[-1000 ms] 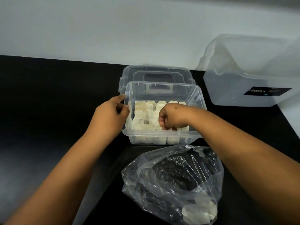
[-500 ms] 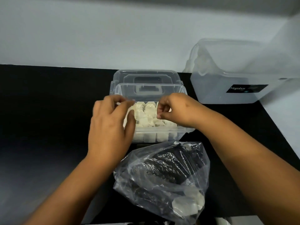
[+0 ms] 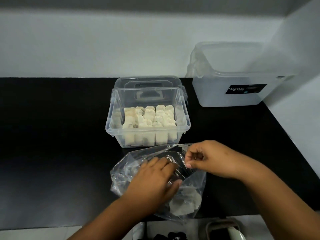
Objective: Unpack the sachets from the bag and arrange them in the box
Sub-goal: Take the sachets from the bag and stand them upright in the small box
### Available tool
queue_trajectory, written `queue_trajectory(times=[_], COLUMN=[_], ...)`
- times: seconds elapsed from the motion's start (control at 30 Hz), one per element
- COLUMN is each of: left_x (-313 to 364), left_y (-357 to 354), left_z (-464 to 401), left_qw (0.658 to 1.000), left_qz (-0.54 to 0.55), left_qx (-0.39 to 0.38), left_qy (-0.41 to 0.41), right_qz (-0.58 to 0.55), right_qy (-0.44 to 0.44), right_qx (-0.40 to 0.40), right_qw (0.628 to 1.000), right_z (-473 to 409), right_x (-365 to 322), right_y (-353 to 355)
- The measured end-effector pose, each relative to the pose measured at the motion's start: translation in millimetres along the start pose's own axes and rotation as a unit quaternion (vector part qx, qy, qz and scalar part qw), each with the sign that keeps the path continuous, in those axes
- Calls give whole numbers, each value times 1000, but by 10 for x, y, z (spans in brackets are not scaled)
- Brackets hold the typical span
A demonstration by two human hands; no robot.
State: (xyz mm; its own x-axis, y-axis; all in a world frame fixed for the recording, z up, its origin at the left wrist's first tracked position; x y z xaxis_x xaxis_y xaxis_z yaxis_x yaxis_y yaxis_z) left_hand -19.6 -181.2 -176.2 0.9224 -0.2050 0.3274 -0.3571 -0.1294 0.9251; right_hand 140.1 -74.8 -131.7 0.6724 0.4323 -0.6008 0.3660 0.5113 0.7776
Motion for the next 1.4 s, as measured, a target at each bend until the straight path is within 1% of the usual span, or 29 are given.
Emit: queue_trajectory(times=[0.07, 0.17, 0.3, 0.4, 0.53, 0.63, 0.9, 1.0, 1.1, 1.17, 1.33, 1.4], left_x=[25, 66, 129, 189, 227, 214, 188, 180, 184, 180, 161, 166], left_y=[-112, -232, -358, -408, -439, -498, -462, -473, -474, -472, -466, -447], left_z=[57, 119, 199, 249, 285, 304, 354, 378, 382, 379, 360, 338], left_qw=[999, 997, 993, 992, 994, 996, 991, 989, 987, 989, 993, 995], left_qz=[-31, -63, -89, -96, -90, -83, -87, -89, -91, -90, -80, -63], left_qx=[-30, -42, -57, -66, -43, 6, 101, 121, 128, 117, 90, 83], left_qy=[11, 28, 46, 56, 49, 29, 7, -5, -14, -13, -3, 6], right_qz=[7, 7, 81, 123, 148, 157, 85, 100, 144, 151, 140, 116], right_qy=[5, 25, 61, 62, 55, 50, 23, 14, 25, 16, 0, 1], right_qx=[21, 50, 47, 47, 45, 30, -43, -82, -104, -117, -129, -111], right_qw=[1000, 998, 994, 989, 986, 986, 995, 991, 984, 981, 982, 987], right_z=[46, 92, 153, 177, 182, 161, 127, 92, 64, 44, 3, -7], right_x=[82, 160, 259, 314, 351, 342, 270, 283, 267, 267, 303, 317], right_y=[-104, -244, -429, -487, -494, -488, -397, -428, -488, -527, -569, -540])
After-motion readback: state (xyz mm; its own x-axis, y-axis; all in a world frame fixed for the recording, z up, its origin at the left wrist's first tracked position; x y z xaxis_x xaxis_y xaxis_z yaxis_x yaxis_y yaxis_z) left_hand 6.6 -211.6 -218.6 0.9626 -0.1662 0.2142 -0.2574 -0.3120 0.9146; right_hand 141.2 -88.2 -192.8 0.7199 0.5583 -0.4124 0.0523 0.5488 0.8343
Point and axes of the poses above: each hand's wrist, its own z-axis away from the middle knuckle, its own y-axis out of the back of the hand, x = y × z, the point moved 2 cm from there along -z, towards the middle knuckle, and after that the axes turned 12 degrees about x, right-handed, at the moved point
